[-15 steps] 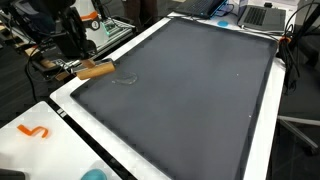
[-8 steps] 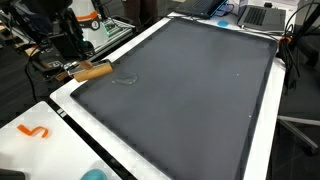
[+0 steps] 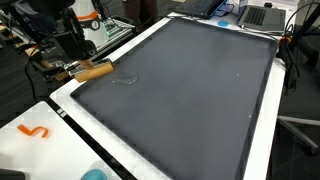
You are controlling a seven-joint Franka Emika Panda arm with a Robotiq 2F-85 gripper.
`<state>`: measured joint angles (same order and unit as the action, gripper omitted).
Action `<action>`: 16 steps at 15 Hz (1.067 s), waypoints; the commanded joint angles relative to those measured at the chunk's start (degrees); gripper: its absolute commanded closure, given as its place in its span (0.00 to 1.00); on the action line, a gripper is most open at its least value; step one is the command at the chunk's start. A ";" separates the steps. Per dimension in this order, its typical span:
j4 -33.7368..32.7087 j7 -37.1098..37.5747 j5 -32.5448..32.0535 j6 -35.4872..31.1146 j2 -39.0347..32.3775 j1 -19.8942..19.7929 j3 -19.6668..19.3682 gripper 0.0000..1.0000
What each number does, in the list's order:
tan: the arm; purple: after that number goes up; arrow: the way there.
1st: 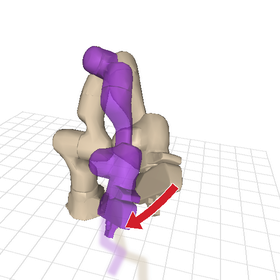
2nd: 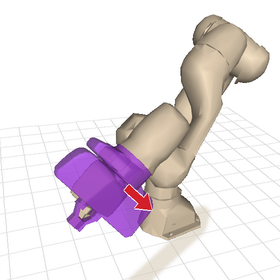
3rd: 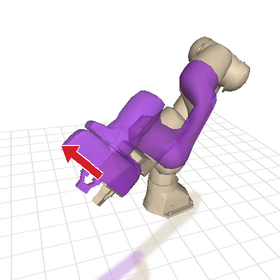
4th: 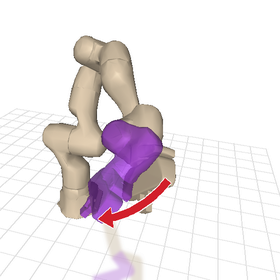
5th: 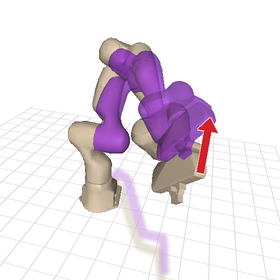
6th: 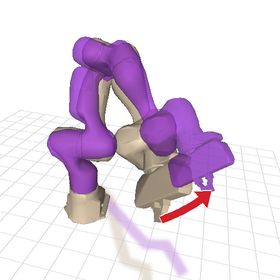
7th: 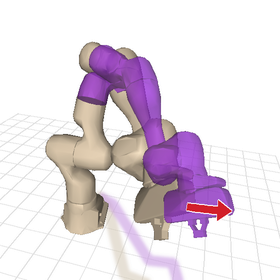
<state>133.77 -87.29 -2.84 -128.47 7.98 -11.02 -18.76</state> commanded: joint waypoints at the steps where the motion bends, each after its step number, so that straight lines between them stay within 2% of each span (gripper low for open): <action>1: 1.60 -2.27 0.11 0.42 2.21 -0.48 0.86 0.75; 16: 8.53 -3.69 -1.96 0.18 9.05 0.43 3.31 0.75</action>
<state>139.30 -90.32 -3.35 -128.47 13.14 -10.74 -15.82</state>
